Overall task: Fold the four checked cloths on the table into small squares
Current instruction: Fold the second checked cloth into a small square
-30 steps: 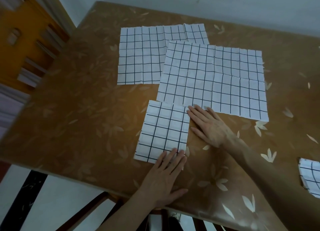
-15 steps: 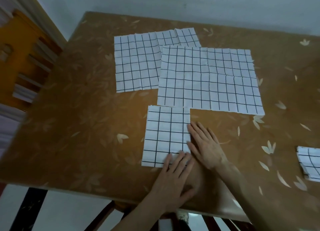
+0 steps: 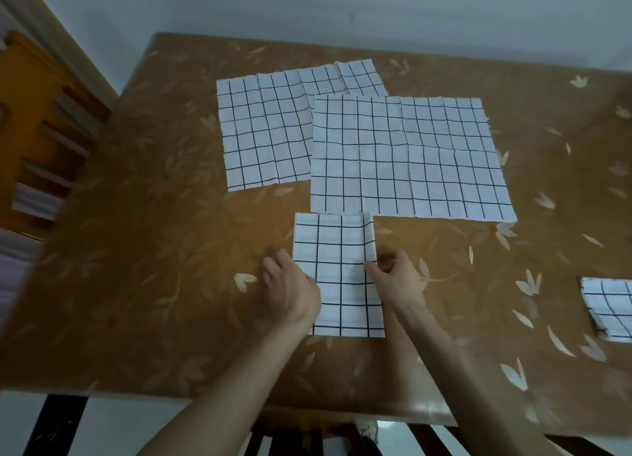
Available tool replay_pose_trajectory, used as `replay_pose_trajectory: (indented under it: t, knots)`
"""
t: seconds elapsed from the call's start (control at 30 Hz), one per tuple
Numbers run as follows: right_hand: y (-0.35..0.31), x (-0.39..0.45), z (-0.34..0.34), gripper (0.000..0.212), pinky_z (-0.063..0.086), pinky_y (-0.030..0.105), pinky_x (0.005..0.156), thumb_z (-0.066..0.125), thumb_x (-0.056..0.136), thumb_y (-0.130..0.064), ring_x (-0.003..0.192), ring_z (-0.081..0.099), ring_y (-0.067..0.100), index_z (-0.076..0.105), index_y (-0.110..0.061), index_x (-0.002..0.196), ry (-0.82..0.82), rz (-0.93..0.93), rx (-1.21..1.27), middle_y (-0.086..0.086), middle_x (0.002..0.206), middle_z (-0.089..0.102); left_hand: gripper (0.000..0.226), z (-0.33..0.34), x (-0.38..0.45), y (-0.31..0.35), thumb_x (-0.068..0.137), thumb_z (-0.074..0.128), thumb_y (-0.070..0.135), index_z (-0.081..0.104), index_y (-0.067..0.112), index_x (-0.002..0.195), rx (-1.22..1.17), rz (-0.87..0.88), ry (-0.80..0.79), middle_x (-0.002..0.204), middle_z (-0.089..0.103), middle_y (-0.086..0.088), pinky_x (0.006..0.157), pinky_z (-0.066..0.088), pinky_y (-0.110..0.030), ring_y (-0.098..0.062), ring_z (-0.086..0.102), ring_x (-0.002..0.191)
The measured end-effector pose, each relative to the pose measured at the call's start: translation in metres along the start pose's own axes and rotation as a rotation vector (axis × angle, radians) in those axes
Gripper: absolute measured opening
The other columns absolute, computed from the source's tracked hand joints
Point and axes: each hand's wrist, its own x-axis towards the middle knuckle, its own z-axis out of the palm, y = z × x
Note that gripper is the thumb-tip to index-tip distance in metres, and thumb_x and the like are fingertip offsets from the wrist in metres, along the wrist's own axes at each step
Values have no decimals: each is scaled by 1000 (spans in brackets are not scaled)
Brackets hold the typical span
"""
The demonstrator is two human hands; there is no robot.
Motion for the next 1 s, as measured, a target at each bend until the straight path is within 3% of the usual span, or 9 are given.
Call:
replay_pose_trajectory:
  t: [0.07, 0.17, 0.43, 0.5, 0.57, 0.73, 0.8, 0.87, 1.0]
  knots:
    - [-3, 0, 3, 20, 51, 29, 69, 66, 97, -29, 85, 68, 17, 70, -16, 111, -48, 3, 89, -3, 92, 73, 49, 0, 2, -1, 94, 64, 14, 38, 12, 136, 9, 16, -10, 137, 40, -14, 99, 48, -47, -35, 46, 123]
    - [-9, -6, -1, 12, 57, 34, 76, 63, 100, -28, 90, 71, 18, 69, -18, 103, -82, -48, 169, -3, 93, 75, 54, -3, 3, -4, 94, 64, 13, 38, 14, 140, -52, 13, -34, 139, 40, -13, 102, 45, -44, -34, 45, 126]
    - [-31, -26, -19, 11, 59, 22, 67, 63, 102, -17, 86, 77, 16, 72, -13, 108, -194, -38, 509, -1, 95, 80, 47, -18, 4, -9, 101, 53, 39, 47, 12, 139, -308, -44, -69, 129, 54, -7, 100, 48, -47, -29, 55, 115]
    - [-35, -29, -24, 11, 60, 26, 67, 64, 100, -15, 80, 76, 18, 72, -9, 105, -208, 4, 588, 3, 91, 80, 41, -25, 4, -9, 104, 47, 45, 51, 16, 132, -398, -101, -131, 109, 62, 2, 90, 48, -39, -24, 60, 102]
    - [-39, -31, -30, 16, 62, 36, 72, 65, 98, -17, 80, 73, 23, 71, -5, 107, -260, 70, 682, 11, 95, 77, 35, -30, 3, -7, 105, 43, 48, 55, 19, 122, -466, -148, -202, 106, 64, 2, 88, 44, -35, -21, 59, 98]
    - [-37, -28, -43, 38, 58, 55, 95, 63, 98, -24, 114, 69, 40, 65, -4, 131, -417, 173, 839, 22, 126, 70, 37, -38, -1, 3, 106, 43, 51, 60, 23, 88, -715, -173, -296, 91, 54, 6, 76, 41, -32, -13, 52, 83]
    - [-35, -28, -47, 48, 51, 63, 103, 68, 94, -27, 124, 62, 46, 62, -4, 136, -458, 196, 860, 26, 134, 65, 42, -38, 0, 3, 106, 42, 52, 67, 19, 114, -821, -133, -386, 114, 63, 2, 78, 44, -28, -14, 58, 100]
    - [-34, -29, -52, 54, 46, 68, 106, 70, 92, -29, 128, 57, 52, 60, -2, 137, -487, 209, 832, 31, 137, 60, 50, -35, 2, 2, 106, 42, 52, 59, 19, 138, -846, -89, -460, 133, 63, 3, 91, 43, -28, -12, 57, 117]
    - [-32, -31, -59, 51, 46, 66, 107, 66, 94, -29, 115, 63, 45, 59, 1, 135, -503, 174, 794, 35, 136, 58, 39, -30, 3, 2, 106, 46, 45, 58, 23, 136, -848, -66, -513, 121, 68, 5, 92, 46, -29, -10, 62, 112]
